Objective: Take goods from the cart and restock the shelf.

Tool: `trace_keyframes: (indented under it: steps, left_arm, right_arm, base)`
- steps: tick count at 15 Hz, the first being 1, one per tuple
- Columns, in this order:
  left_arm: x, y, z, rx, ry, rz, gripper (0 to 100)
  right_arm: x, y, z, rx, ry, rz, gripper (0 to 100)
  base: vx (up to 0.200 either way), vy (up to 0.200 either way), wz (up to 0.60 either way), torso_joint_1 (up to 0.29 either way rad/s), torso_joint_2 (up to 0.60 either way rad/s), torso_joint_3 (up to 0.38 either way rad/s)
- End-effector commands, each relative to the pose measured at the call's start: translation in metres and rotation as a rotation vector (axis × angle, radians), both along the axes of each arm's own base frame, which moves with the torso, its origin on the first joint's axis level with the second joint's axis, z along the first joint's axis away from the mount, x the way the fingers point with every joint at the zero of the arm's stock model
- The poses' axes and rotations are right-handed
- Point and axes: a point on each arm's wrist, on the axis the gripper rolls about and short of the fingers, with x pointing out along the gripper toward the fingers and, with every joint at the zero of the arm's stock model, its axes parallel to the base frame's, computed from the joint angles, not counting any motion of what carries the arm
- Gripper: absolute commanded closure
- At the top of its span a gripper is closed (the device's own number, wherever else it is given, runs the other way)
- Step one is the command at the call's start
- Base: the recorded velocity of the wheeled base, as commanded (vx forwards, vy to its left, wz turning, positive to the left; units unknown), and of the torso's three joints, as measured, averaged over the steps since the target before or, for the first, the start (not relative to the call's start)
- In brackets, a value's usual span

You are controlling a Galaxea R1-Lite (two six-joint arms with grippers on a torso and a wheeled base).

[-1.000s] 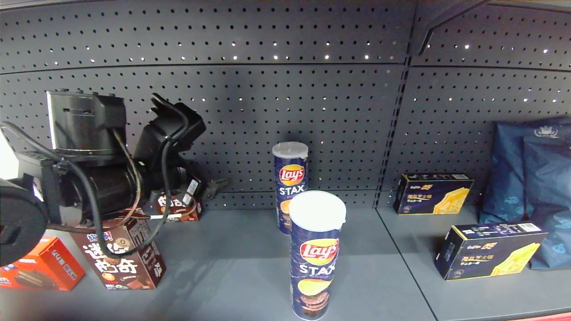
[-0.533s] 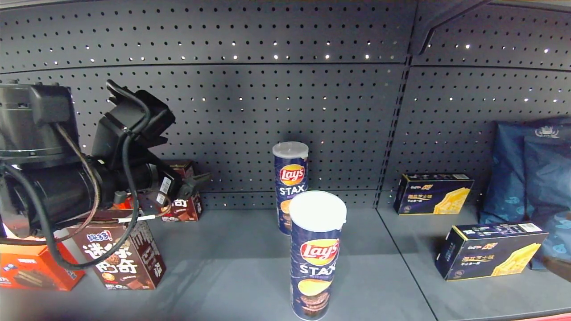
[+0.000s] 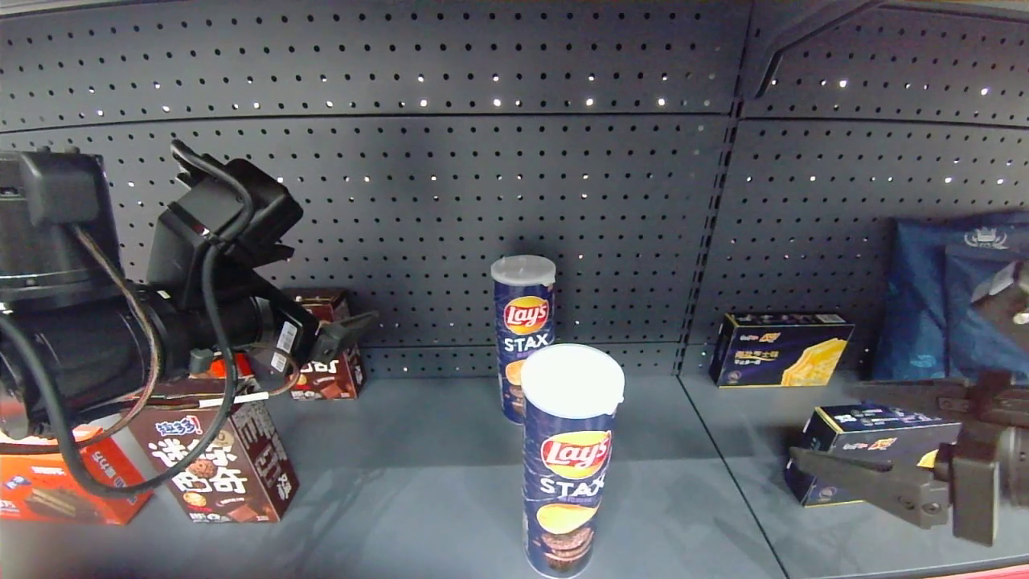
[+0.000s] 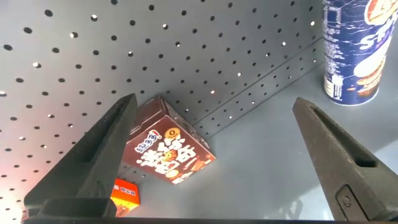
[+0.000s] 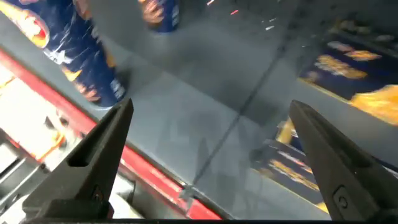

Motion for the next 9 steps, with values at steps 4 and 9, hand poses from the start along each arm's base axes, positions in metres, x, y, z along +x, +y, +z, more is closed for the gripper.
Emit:
trace_keyframes:
  steps: [4,9]
  left_arm:
    - [0.001,0.000,0.005,-0.031,-0.029,0.009,0]
    - [0.002,0.000,-0.003,-0.045,-0.033,0.009,0]
  right_arm:
    - [0.023,0.052,-0.013,-0.079,0.086,0.119,0]
    - [0.035,0.079,-0.034,-0.138,0.168,0.144,0]
  base:
    - [0.000,0.000,0.00,0.000,0.00,0.000]
    - [0.000,0.000,0.00,0.000,0.00,0.000]
